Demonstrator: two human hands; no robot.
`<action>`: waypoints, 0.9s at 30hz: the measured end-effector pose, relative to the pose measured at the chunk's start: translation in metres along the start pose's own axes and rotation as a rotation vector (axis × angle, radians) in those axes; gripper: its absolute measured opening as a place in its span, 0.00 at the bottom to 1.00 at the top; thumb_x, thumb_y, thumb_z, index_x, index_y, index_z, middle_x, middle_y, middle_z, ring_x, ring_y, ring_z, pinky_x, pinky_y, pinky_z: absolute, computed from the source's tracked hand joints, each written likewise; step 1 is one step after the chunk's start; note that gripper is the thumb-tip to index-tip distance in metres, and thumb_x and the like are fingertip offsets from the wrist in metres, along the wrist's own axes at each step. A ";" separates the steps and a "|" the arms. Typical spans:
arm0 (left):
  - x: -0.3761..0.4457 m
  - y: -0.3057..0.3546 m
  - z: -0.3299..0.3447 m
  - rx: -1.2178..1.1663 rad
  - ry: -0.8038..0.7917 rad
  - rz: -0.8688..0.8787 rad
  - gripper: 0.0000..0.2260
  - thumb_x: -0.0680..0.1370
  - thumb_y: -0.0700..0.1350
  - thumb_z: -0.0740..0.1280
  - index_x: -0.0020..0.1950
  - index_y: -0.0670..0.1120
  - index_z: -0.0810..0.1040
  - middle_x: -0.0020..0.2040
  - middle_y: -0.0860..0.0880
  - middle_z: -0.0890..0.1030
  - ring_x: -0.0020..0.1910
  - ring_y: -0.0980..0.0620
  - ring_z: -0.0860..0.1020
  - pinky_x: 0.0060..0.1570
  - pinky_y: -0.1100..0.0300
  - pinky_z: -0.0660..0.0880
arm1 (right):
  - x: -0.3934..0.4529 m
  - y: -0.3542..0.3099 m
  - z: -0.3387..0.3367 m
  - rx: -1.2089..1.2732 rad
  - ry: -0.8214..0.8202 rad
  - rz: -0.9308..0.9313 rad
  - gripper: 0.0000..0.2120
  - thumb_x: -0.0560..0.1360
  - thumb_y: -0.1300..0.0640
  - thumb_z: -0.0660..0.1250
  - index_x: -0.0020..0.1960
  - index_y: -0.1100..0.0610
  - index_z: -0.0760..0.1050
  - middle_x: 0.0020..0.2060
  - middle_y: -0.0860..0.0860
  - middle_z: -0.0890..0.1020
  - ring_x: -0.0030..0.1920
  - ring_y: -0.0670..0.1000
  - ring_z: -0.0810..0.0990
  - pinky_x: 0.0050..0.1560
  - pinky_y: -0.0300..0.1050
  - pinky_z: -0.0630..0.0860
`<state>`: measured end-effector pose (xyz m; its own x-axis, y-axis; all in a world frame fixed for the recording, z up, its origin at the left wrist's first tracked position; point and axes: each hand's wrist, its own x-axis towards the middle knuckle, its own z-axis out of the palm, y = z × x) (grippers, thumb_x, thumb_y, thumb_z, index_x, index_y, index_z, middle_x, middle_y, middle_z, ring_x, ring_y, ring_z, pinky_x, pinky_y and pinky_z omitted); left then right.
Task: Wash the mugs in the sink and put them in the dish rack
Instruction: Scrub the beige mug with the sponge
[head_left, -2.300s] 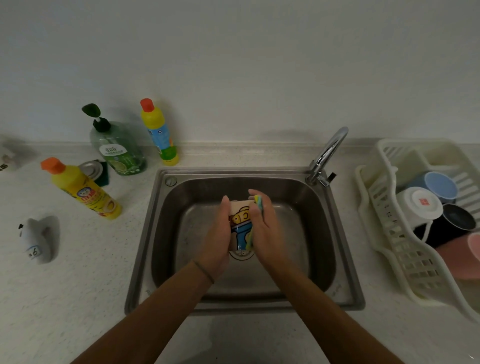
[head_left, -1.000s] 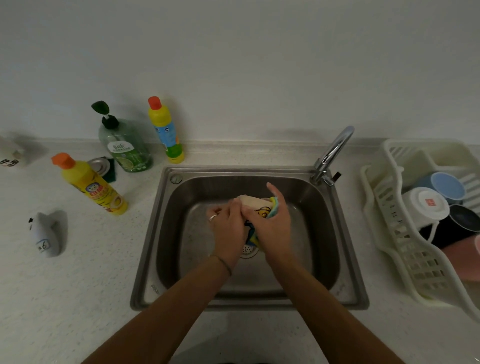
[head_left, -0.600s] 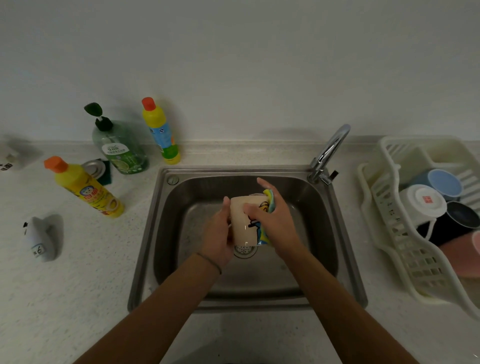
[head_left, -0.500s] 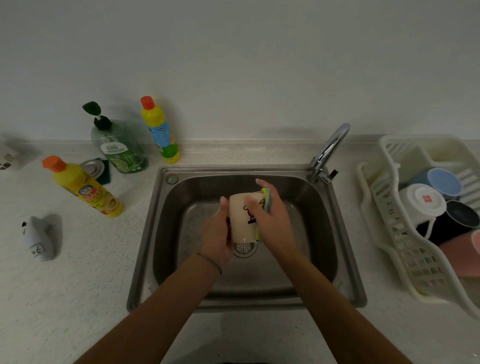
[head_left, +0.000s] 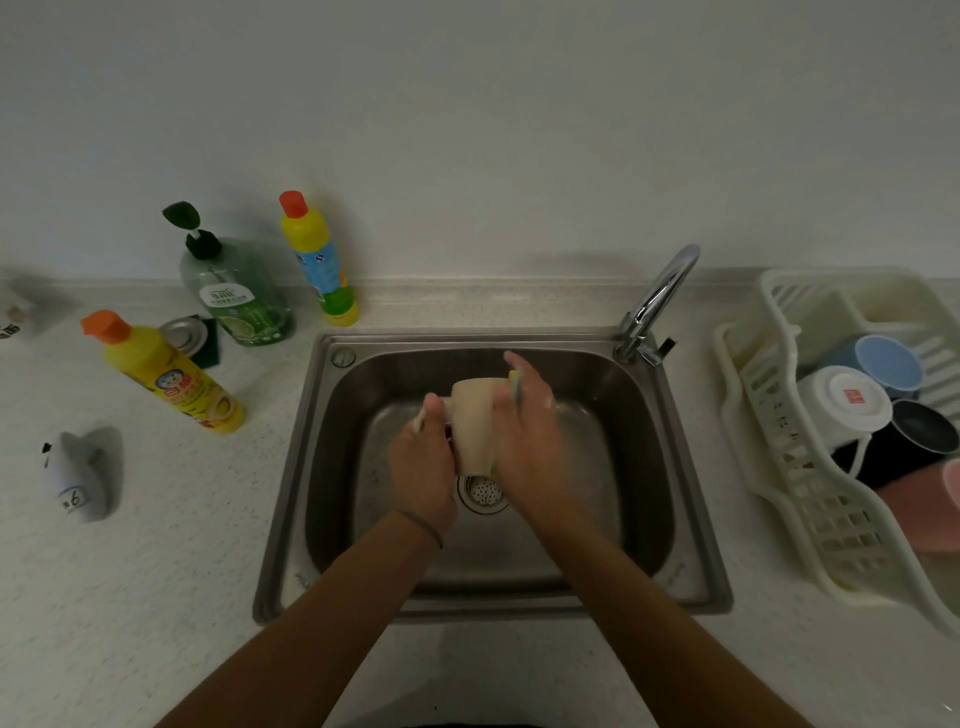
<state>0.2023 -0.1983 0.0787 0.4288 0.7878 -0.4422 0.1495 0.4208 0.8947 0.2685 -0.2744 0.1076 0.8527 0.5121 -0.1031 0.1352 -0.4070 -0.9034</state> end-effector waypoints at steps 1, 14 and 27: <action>0.000 0.003 0.000 0.018 0.015 0.023 0.20 0.86 0.53 0.59 0.52 0.40 0.84 0.47 0.38 0.85 0.50 0.39 0.84 0.50 0.44 0.82 | -0.008 0.003 0.006 -0.176 0.001 -0.149 0.21 0.85 0.46 0.51 0.77 0.43 0.62 0.75 0.53 0.65 0.70 0.52 0.71 0.69 0.53 0.72; -0.022 0.007 0.005 -0.043 -0.234 -0.012 0.21 0.87 0.53 0.55 0.50 0.45 0.84 0.46 0.47 0.86 0.49 0.51 0.85 0.52 0.51 0.81 | -0.004 0.030 0.009 -0.364 0.044 -0.301 0.21 0.86 0.49 0.51 0.78 0.44 0.62 0.79 0.51 0.58 0.77 0.55 0.59 0.70 0.51 0.65; -0.018 0.000 0.001 -0.059 -0.306 -0.143 0.23 0.79 0.63 0.65 0.59 0.44 0.78 0.56 0.36 0.80 0.57 0.38 0.77 0.66 0.33 0.72 | 0.018 0.032 -0.009 -0.187 0.018 -0.047 0.20 0.86 0.46 0.50 0.76 0.39 0.62 0.72 0.52 0.68 0.49 0.44 0.78 0.43 0.38 0.74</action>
<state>0.1950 -0.2128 0.0868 0.6558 0.5513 -0.5157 0.1793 0.5497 0.8159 0.2928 -0.2849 0.0800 0.8521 0.5206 -0.0538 0.2646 -0.5173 -0.8139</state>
